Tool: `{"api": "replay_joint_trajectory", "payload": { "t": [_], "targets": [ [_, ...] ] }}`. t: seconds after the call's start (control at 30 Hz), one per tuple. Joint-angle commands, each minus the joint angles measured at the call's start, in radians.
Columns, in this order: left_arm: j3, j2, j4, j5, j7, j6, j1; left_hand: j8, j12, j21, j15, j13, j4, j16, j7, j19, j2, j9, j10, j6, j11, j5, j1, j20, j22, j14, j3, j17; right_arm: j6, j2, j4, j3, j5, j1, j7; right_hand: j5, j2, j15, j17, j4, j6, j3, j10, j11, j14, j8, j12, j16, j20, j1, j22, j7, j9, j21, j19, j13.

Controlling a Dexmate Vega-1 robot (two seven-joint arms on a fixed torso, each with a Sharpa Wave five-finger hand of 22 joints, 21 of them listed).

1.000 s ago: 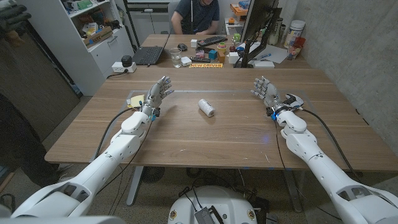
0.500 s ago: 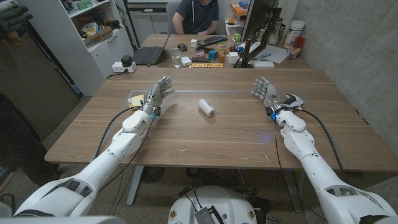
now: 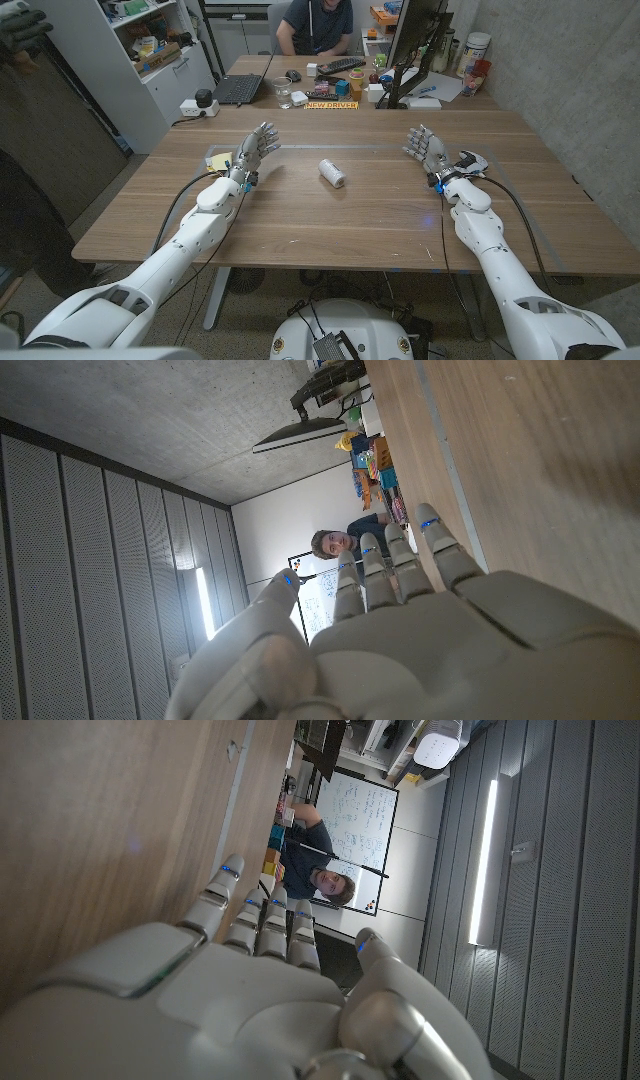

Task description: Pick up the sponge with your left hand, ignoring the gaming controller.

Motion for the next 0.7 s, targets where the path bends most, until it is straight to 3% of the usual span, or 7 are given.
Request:
{"api": "replay_joint_trajectory", "payload": {
  "t": [0.03,0.23,0.33,0.5,0.53,0.7],
  "targets": [
    [0.000,0.004,-0.005,0.006,0.005,-0.001,0.001,0.002,-0.011,-0.003,0.002,0.002,-0.003,-0.011,-0.005,0.000,-0.005,0.004,-0.025,-0.002,-0.008,0.007,-0.003,0.006,0.002,-0.014,0.011,0.001,-0.003,0.025,0.004,0.030,-0.032,0.003,0.020,0.004,0.005,0.001,0.002,-0.002,0.009,0.007,0.003,-0.001,0.009,0.004,0.004,0.007,-0.002,0.002,0.003,-0.002,0.005,0.007,0.007,0.005],
    [-0.004,0.016,-0.023,0.018,0.022,-0.007,0.013,0.002,-0.013,-0.004,-0.001,0.001,-0.006,-0.012,-0.006,-0.002,-0.006,0.004,-0.030,-0.003,-0.007,0.008,-0.002,0.007,0.002,-0.019,0.013,0.000,0.000,0.029,0.001,0.036,-0.036,0.002,0.027,0.003,0.004,0.000,0.002,-0.002,0.008,0.007,0.002,0.000,0.009,0.004,0.004,0.007,-0.003,0.002,0.003,-0.001,0.005,0.007,0.007,0.005],
    [-0.003,0.072,-0.118,0.107,0.133,0.028,0.051,0.001,-0.016,-0.005,0.000,0.000,-0.010,-0.014,-0.010,-0.004,-0.007,0.004,-0.038,-0.006,-0.011,0.008,-0.001,0.008,0.002,-0.025,0.015,-0.001,-0.002,0.029,0.000,0.035,-0.041,0.001,0.028,0.003,0.004,0.001,0.002,-0.002,0.009,0.007,0.003,0.000,0.009,0.004,0.004,0.007,-0.003,0.002,0.003,-0.002,0.005,0.007,0.007,0.005],
    [-0.012,0.116,-0.190,0.154,0.195,0.064,0.084,-0.003,-0.021,-0.012,-0.006,-0.004,-0.035,-0.019,-0.045,-0.013,-0.040,0.003,-0.053,-0.025,-0.023,0.005,0.007,0.020,0.001,-0.041,0.012,-0.005,0.002,0.031,0.007,0.034,-0.042,0.001,0.039,0.003,0.003,0.000,0.002,-0.002,0.008,0.007,0.003,0.003,0.009,0.004,0.005,0.007,-0.003,0.001,0.003,-0.002,0.005,0.007,0.007,0.005],
    [-0.017,0.133,-0.221,0.179,0.233,0.077,0.101,-0.003,-0.023,-0.015,-0.010,-0.006,-0.051,-0.021,-0.067,-0.016,-0.067,0.003,-0.061,-0.031,-0.024,-0.001,0.008,0.026,0.001,-0.053,0.004,-0.006,0.006,0.031,0.011,0.028,-0.045,0.002,0.047,0.003,0.003,0.000,0.002,-0.002,0.008,0.007,0.003,0.002,0.009,0.004,0.004,0.007,-0.003,0.001,0.003,-0.001,0.005,0.007,0.008,0.005],
    [-0.029,0.171,-0.286,0.259,0.342,0.146,0.130,-0.003,-0.029,-0.024,-0.013,-0.010,-0.080,-0.025,-0.103,-0.027,-0.096,0.002,-0.084,-0.044,-0.033,-0.004,0.020,0.027,0.001,-0.076,-0.001,-0.008,0.017,0.039,0.024,0.019,-0.050,0.010,0.056,0.003,0.000,0.000,0.002,-0.002,0.008,0.006,0.002,-0.002,0.009,0.004,0.004,0.007,-0.002,0.000,0.003,-0.002,0.005,0.008,0.008,0.005]
  ]
}}
